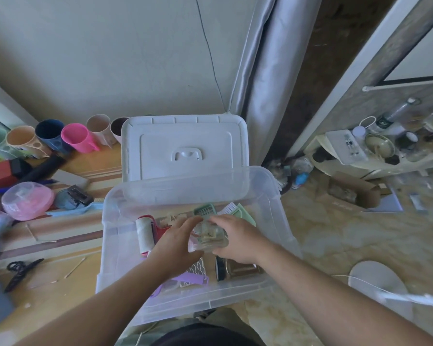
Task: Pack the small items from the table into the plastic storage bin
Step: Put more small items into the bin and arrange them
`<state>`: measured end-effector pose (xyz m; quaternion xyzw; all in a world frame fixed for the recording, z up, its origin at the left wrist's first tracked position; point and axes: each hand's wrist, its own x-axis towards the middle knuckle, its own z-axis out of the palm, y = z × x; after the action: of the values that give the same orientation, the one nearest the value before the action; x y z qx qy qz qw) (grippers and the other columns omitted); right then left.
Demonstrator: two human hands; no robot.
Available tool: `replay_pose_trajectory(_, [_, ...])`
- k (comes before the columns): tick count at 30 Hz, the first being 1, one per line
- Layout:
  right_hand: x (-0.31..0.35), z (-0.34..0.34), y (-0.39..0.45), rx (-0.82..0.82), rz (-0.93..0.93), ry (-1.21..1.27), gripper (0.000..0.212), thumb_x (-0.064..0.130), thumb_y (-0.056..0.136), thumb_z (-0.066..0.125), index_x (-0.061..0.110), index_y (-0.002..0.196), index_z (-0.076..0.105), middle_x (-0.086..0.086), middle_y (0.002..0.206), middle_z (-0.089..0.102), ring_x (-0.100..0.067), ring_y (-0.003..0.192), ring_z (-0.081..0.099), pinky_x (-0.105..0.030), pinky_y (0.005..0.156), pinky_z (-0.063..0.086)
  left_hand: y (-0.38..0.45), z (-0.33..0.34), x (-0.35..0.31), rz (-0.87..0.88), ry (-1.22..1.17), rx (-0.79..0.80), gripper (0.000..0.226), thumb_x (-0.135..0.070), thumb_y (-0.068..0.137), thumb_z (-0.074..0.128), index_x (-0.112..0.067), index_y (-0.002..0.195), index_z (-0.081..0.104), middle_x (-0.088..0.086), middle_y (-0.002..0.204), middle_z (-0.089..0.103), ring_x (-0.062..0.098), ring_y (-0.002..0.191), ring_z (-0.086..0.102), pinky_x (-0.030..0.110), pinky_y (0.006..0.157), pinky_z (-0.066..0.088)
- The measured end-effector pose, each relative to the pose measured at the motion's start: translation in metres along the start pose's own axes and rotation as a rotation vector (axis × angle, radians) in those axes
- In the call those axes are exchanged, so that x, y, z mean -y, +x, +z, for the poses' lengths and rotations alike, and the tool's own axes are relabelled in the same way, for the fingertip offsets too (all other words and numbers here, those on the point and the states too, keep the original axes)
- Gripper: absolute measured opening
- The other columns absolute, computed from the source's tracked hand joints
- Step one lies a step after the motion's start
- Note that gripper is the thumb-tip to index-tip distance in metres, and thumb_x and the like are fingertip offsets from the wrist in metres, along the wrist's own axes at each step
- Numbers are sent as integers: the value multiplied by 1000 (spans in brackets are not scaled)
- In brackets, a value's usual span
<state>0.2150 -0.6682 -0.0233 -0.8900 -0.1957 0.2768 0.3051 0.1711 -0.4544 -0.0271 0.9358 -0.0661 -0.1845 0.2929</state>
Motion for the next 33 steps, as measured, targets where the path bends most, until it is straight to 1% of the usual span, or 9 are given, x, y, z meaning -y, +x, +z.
replay_pose_trajectory(4, [-20, -5, 1, -9, 150, -89, 83, 37, 83, 82, 31, 156, 43, 6, 154, 53, -17, 137, 52, -32, 108, 44, -1, 6, 6, -6, -6, 1, 80, -36, 85, 74, -35, 153, 33, -9, 155, 35, 16, 128, 52, 24, 100, 41])
replay_pose_trajectory(7, [-28, -1, 3, 82, 218, -104, 82, 37, 84, 82, 31, 157, 43, 5, 151, 55, -20, 132, 55, -33, 102, 47, -6, 9, 13, -61, 29, 80, 72, -40, 91, 66, -39, 153, 31, -8, 156, 34, 17, 130, 50, 32, 103, 46])
replay_pose_trajectory(11, [-25, 14, 16, 158, 173, -161, 71, 27, 82, 80, 32, 148, 52, 4, 138, 62, -23, 127, 59, -34, 94, 48, -15, 16, 23, -87, 88, 143, 66, -42, 93, 59, -47, 151, 29, -10, 156, 37, 17, 130, 51, 37, 100, 50])
replay_pose_trajectory(15, [-26, 12, 26, 197, 162, -245, 72, 30, 82, 78, 32, 148, 50, 2, 142, 61, -23, 126, 58, -38, 97, 51, -18, 18, 28, -85, 108, 151, 62, -42, 94, 58, -46, 150, 32, -9, 155, 39, 19, 131, 51, 38, 103, 48])
replay_pose_trajectory(21, [-31, 27, 27, 203, 144, -446, 56, 34, 83, 82, 27, 133, 56, 2, 129, 63, -28, 121, 58, -39, 91, 53, -16, 20, 28, -64, 127, 132, 60, -41, 94, 59, -45, 149, 36, -10, 152, 42, 18, 133, 48, 38, 105, 47])
replay_pose_trajectory(23, [-31, 29, 28, 206, 147, -445, 63, 36, 84, 82, 28, 139, 53, 2, 135, 59, -29, 127, 53, -40, 96, 52, -15, 20, 29, -56, 156, 113, 62, -40, 92, 60, -44, 149, 36, -9, 151, 41, 19, 133, 46, 38, 104, 47])
replay_pose_trajectory(26, [-29, 27, 25, 192, 128, -367, 87, 44, 84, 78, 31, 159, 36, 6, 157, 39, -25, 144, 35, -44, 113, 43, -13, 20, 31, -60, 191, 68, 67, -45, 88, 64, -43, 149, 36, -8, 148, 39, 20, 136, 41, 36, 106, 46])
replay_pose_trajectory(28, [-22, 24, 23, 145, 82, -270, 90, 45, 87, 73, 29, 164, 28, 8, 163, 30, -20, 150, 26, -41, 119, 36, -12, 19, 34, -57, 188, 27, 72, -50, 84, 66, -44, 149, 35, -8, 146, 38, 20, 137, 37, 35, 108, 43])
replay_pose_trajectory(33, [10, 28, 29, 16, -21, -182, 87, 47, 88, 72, 28, 162, 31, 9, 162, 33, -17, 149, 30, -41, 122, 34, -13, -7, 48, -30, 173, -99, 78, -52, 73, 69, -44, 145, 40, -4, 136, 42, 25, 126, 42, 40, 100, 49])
